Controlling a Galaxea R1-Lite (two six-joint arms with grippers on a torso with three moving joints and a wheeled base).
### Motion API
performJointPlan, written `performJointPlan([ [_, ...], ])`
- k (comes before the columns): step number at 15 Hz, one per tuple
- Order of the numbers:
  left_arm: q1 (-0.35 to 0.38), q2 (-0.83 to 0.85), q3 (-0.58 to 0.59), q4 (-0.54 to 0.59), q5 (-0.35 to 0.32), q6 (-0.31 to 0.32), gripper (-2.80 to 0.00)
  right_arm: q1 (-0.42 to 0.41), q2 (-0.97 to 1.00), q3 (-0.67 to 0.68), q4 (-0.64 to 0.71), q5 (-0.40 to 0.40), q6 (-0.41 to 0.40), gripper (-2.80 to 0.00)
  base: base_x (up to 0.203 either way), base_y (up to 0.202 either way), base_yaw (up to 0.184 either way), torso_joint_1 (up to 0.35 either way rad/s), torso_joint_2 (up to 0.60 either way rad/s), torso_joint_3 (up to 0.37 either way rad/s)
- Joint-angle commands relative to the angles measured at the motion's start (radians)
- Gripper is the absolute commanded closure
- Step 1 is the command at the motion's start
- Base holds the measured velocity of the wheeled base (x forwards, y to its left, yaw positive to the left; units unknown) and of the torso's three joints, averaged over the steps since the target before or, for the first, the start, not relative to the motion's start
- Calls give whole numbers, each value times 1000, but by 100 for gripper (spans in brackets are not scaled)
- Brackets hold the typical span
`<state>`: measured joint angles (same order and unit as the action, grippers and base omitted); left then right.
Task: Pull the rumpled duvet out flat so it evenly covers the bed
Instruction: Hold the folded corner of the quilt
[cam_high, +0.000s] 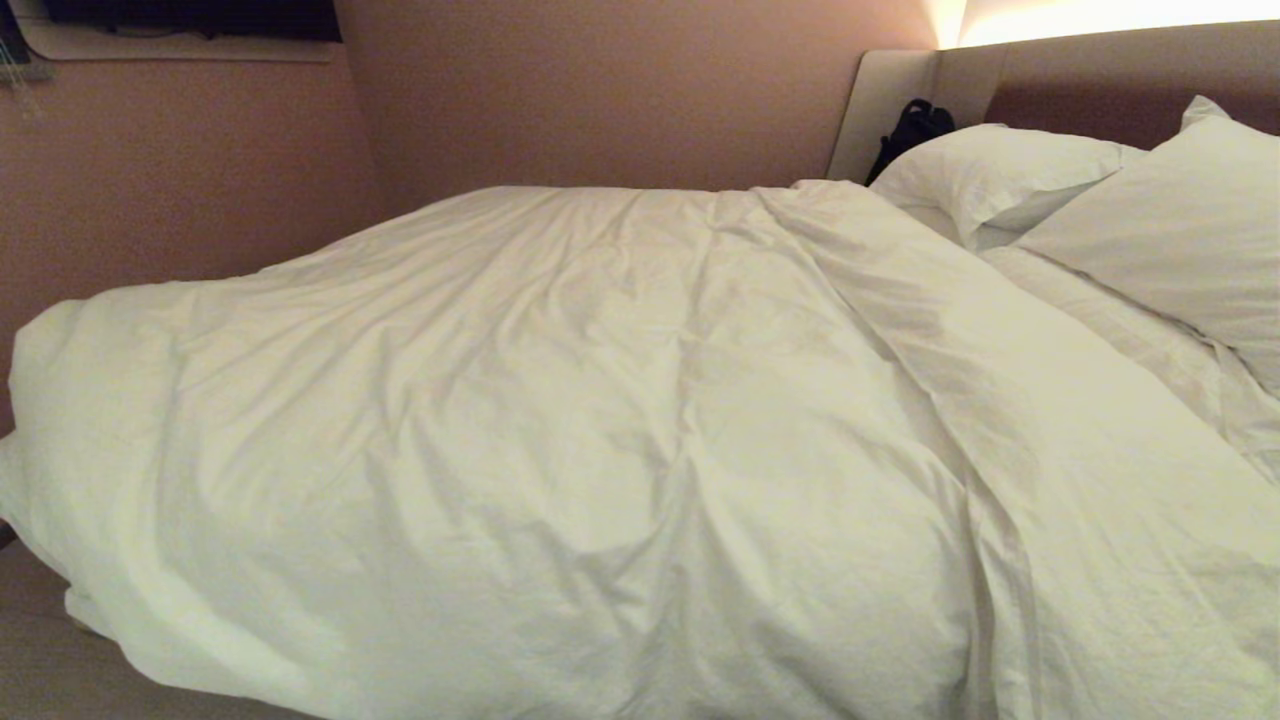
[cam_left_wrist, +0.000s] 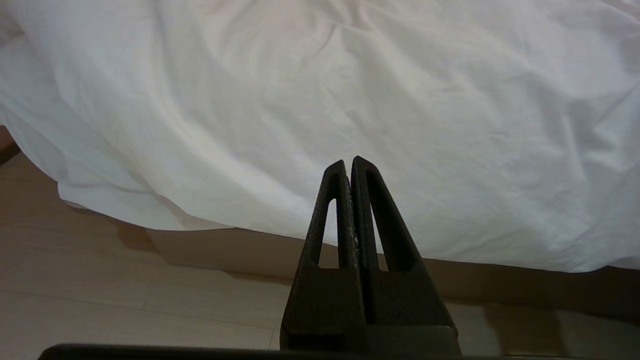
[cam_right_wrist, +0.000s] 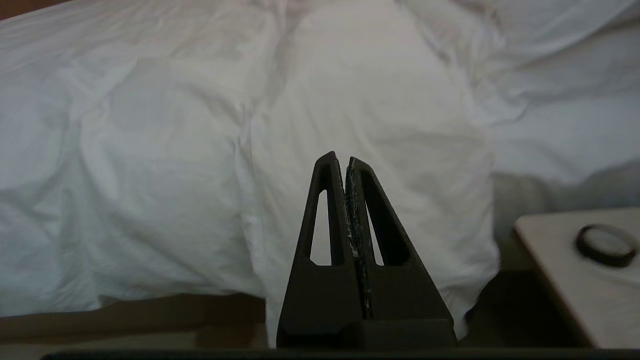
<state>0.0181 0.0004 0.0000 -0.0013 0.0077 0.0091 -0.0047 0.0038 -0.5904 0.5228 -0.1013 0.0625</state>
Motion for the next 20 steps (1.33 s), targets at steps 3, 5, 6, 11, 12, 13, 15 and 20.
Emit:
performJointPlan([
  [3, 0, 1, 0, 0, 0, 0, 0, 0, -3, 107, -247, 0, 24, 0, 0, 0, 0, 0, 0, 0],
  [5, 0, 0, 0, 0, 0, 0, 0, 0, -3, 150, -306, 6, 22, 0, 0, 0, 0, 0, 0, 0],
  [6, 0, 1, 0, 0, 0, 0, 0, 0, -3, 162, -311, 9, 23, 0, 0, 0, 0, 0, 0, 0],
  [11, 0, 1, 0, 0, 2, 0, 0, 0, -4, 289, -352, 35, 4, 0, 0, 0, 0, 0, 0, 0],
  [12, 0, 1, 0, 0, 1, 0, 0, 0, -4, 333, -383, 38, -12, 0, 0, 0, 0, 0, 0, 0],
  [13, 0, 1, 0, 0, 2, 0, 0, 0, -4, 379, -422, 39, -31, 0, 0, 0, 0, 0, 0, 0],
  [15, 0, 1, 0, 0, 0, 0, 0, 0, -4, 460, -487, 40, -64, 0, 0, 0, 0, 0, 0, 0],
  [20, 0, 1, 0, 0, 0, 0, 0, 0, -4, 550, -514, 50, -88, 0, 0, 0, 0, 0, 0, 0],
])
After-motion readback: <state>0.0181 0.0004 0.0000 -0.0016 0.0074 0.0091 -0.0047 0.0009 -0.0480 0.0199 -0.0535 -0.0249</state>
